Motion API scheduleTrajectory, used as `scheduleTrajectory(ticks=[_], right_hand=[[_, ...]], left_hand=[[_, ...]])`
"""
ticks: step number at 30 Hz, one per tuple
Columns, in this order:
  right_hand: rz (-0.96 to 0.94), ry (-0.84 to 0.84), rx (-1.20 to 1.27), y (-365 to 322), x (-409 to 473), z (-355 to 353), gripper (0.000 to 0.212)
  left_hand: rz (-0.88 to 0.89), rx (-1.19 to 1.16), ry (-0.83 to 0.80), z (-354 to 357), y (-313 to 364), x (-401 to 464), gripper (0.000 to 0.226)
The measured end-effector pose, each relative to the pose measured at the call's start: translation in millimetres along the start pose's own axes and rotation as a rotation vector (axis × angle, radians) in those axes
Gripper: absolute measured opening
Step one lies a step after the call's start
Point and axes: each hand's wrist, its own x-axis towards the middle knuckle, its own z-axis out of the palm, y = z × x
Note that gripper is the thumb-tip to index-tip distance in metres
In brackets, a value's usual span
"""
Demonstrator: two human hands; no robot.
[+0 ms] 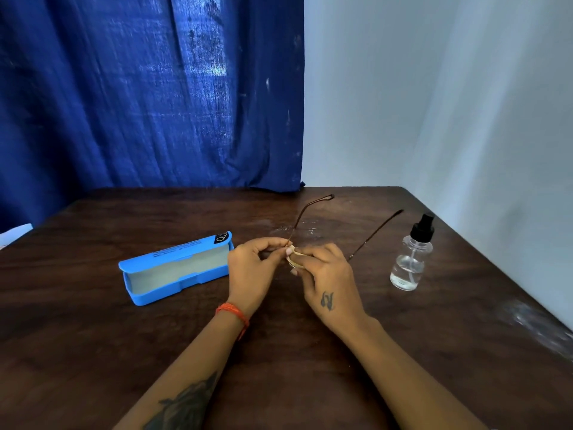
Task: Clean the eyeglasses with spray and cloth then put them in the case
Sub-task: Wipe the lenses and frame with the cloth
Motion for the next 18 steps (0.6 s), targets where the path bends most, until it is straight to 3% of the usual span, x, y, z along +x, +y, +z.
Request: scheduleTrajectory(ticks=[5,12,18], right_hand=[[0.019,-0.046,-0.04,3,-2,-3,0.014],[0.016,-0.139,-0.136,-1,-7,-1,0.027],[-0.016,-0.184,0.012,-5,-8,3,0.03]], left_hand=[[0.065,0.084,-0.009,-4,3,-6,0.016],[0.07,0.15,0.011,-14,1,-19,0.018],[0.02,0.099,0.017,-13,-2,-28,0.014]])
